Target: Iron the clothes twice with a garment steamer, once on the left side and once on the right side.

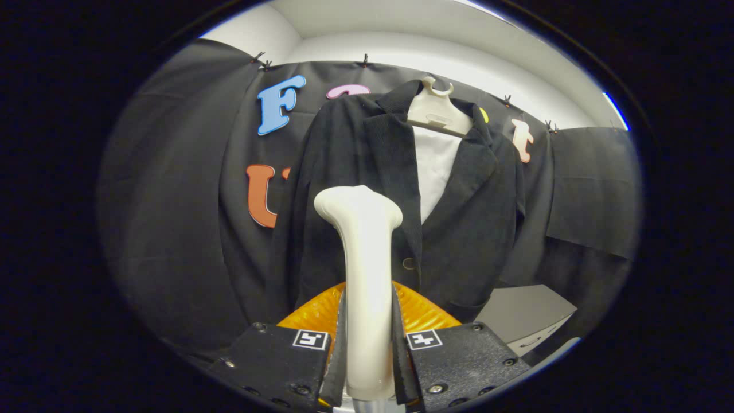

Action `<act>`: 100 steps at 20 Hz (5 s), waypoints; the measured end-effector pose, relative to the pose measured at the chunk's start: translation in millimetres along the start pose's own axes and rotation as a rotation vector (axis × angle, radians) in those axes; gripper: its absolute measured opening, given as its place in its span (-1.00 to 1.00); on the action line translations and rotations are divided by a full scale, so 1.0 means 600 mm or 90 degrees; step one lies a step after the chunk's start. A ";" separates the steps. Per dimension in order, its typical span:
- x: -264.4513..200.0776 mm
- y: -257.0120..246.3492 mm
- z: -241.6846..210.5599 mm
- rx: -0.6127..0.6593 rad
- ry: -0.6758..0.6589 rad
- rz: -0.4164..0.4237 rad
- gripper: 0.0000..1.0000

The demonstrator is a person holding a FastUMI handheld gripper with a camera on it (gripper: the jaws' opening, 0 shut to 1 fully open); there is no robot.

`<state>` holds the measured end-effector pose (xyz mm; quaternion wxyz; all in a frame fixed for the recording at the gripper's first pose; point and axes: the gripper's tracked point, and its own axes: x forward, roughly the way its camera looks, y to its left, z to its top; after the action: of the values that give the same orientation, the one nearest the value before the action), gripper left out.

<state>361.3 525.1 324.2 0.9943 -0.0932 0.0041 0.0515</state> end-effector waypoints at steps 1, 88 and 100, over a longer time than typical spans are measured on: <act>0.001 0.002 -0.010 0.000 0.007 0.001 -0.27; -0.485 -0.661 -0.693 0.128 0.115 -0.033 -0.27; -0.658 -0.738 -0.759 0.146 0.126 -0.056 -0.27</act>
<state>14.8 -32.7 -34.4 0.9945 0.0159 0.1039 -0.0026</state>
